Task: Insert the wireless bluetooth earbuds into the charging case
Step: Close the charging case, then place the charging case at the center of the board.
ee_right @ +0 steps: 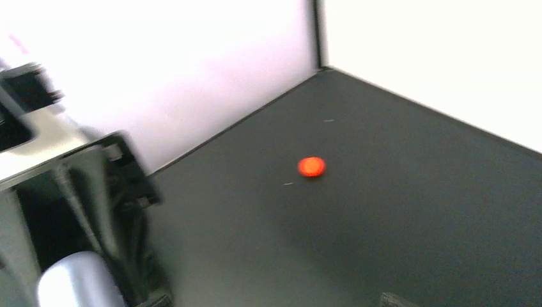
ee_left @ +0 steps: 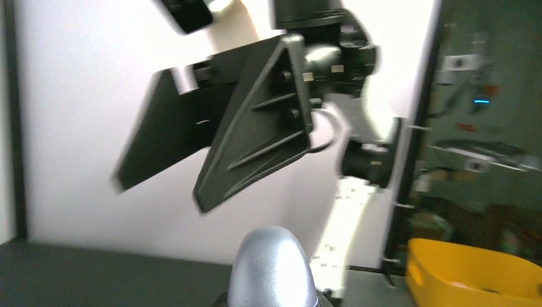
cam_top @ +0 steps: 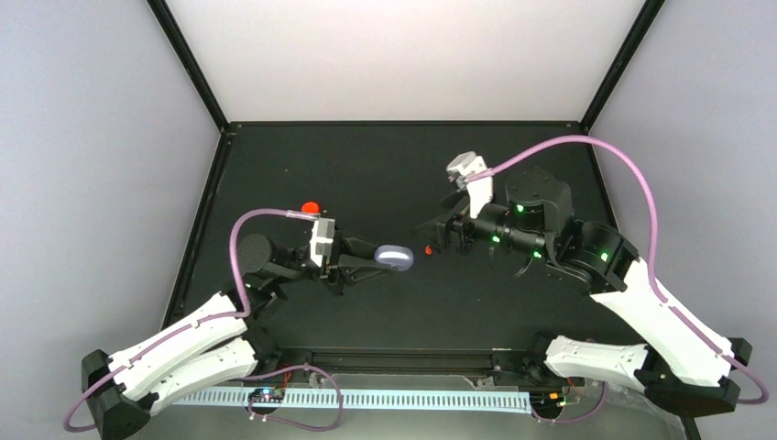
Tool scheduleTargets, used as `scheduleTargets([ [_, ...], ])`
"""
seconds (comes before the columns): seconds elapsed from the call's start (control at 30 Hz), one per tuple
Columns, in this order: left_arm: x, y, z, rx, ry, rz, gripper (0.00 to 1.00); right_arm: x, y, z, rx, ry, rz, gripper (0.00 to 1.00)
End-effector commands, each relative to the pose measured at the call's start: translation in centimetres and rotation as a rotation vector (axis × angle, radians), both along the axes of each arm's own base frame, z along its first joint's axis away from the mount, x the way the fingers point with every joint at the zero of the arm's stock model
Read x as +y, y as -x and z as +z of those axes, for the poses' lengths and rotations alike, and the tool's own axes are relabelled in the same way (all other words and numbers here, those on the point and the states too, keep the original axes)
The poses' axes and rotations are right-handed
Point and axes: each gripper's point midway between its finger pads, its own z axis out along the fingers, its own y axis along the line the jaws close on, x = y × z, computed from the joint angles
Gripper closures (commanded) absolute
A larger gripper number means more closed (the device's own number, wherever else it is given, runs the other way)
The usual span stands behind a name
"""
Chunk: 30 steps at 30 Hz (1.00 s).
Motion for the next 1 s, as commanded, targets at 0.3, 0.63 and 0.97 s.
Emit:
scheduleTargets([
  [0.3, 0.5, -22.1, -19.4, 0.807, -0.509, 0.609, 0.99, -8.7, -7.3, -13.1, 0.152, 0.036, -0.551, 0.15],
  [0.63, -0.7, -33.2, -29.7, 1.054, -0.658, 0.68, 0.98, -9.1, -5.3, -16.5, 0.215, 0.038, -0.51, 0.15],
  [0.97, 0.3, -35.9, -35.5, 1.16, -0.756, 0.765, 0.94, -9.9, -5.5, -15.6, 0.155, 0.074, -0.522, 0.15],
])
